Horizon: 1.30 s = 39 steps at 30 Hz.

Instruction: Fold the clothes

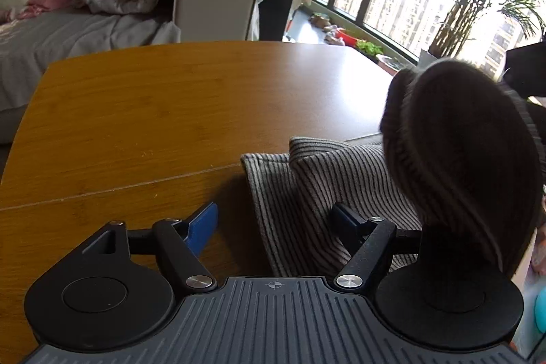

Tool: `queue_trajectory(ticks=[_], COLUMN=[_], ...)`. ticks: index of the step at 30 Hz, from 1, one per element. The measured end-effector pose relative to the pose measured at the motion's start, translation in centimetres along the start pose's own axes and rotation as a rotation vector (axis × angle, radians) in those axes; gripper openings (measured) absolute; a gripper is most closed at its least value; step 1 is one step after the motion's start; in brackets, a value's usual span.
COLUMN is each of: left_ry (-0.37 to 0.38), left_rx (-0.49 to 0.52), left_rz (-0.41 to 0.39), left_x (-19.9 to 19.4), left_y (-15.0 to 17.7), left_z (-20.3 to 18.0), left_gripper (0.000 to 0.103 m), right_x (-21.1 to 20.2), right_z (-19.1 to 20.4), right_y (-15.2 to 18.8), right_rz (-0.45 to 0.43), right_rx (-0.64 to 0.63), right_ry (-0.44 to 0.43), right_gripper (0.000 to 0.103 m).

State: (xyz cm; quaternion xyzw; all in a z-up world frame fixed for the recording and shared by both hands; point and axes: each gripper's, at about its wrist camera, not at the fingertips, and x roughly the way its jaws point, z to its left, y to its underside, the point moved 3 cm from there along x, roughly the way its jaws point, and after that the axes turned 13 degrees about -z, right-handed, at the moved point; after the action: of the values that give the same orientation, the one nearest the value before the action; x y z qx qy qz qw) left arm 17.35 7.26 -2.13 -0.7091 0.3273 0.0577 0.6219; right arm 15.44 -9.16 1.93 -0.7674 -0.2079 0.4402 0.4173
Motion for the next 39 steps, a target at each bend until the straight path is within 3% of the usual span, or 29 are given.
queue_trajectory(ticks=[3, 5, 8, 10, 12, 18, 20, 22, 24, 26, 28, 32, 35, 36, 37, 38, 39], left_ry=[0.000, -0.008, -0.024, -0.013, 0.028, 0.189, 0.222, 0.206, 0.145, 0.090, 0.097, 0.094, 0.102, 0.106, 0.109, 0.108, 0.107], left_rx=[-0.012, -0.013, -0.039, -0.068, -0.081, -0.021, 0.013, 0.063, 0.111, 0.123, 0.054, -0.006, -0.043, -0.058, -0.072, -0.076, -0.079], left_rz=[-0.006, -0.011, -0.036, -0.073, -0.108, -0.200, -0.180, -0.139, -0.072, -0.031, -0.024, -0.027, -0.017, -0.012, -0.008, -0.005, -0.002], left_x=[-0.5, -0.9, -1.9, -3.3, -4.7, -7.6, -7.1, -5.8, -3.7, -1.9, -1.3, -0.8, -0.4, -0.2, -0.1, -0.2, -0.2], left_y=[0.2, 0.3, -0.1, -1.0, -2.1, -5.1, -4.9, -4.0, -2.5, -1.4, -1.2, -1.1, -0.9, -0.8, -0.8, -0.8, -0.8], left_z=[0.7, 1.2, 2.2, 2.7, 2.3, -2.1, -3.8, -5.3, -6.3, -6.0, -5.0, -3.9, -3.6, -3.4, -3.3, -3.2, -3.1], left_gripper=[0.076, 0.077, 0.077, 0.078, 0.082, 0.095, 0.096, 0.095, 0.092, 0.087, 0.087, 0.087, 0.087, 0.087, 0.087, 0.087, 0.087], right_x=[2.1, 2.1, 2.0, 1.8, 1.6, 2.0, 2.4, 2.6, 2.0, -0.1, -3.3, -7.5, -7.2, -6.8, -6.3, -5.8, -5.4], right_z=[-1.5, -2.4, -2.8, -3.1, -3.6, -4.8, -5.6, -6.5, -7.5, -8.1, -8.1, -6.4, -4.8, -4.4, -4.1, -3.8, -3.6], right_y=[1.6, 2.1, 3.1, 3.6, 3.9, 4.1, 4.3, 4.7, 4.9, 4.5, 4.4, 5.8, 8.5, 9.5, 10.3, 10.8, 11.1], right_rz=[-0.011, -0.046, -0.076, -0.090, -0.101, -0.093, -0.078, -0.065, -0.070, -0.139, -0.233, -0.317, -0.290, -0.281, -0.272, -0.268, -0.267], right_rx=[0.070, 0.140, 0.198, 0.238, 0.272, 0.389, 0.482, 0.590, 0.673, 0.700, 0.706, 0.696, 0.774, 0.814, 0.853, 0.882, 0.906], right_ry=[-0.029, -0.043, -0.034, -0.016, 0.020, 0.078, 0.103, 0.134, 0.188, 0.274, 0.367, 0.458, 0.429, 0.408, 0.381, 0.344, 0.311], right_gripper=[0.044, 0.045, 0.047, 0.056, 0.068, 0.078, 0.081, 0.081, 0.081, 0.081, 0.081, 0.083, 0.083, 0.082, 0.072, 0.057, 0.030])
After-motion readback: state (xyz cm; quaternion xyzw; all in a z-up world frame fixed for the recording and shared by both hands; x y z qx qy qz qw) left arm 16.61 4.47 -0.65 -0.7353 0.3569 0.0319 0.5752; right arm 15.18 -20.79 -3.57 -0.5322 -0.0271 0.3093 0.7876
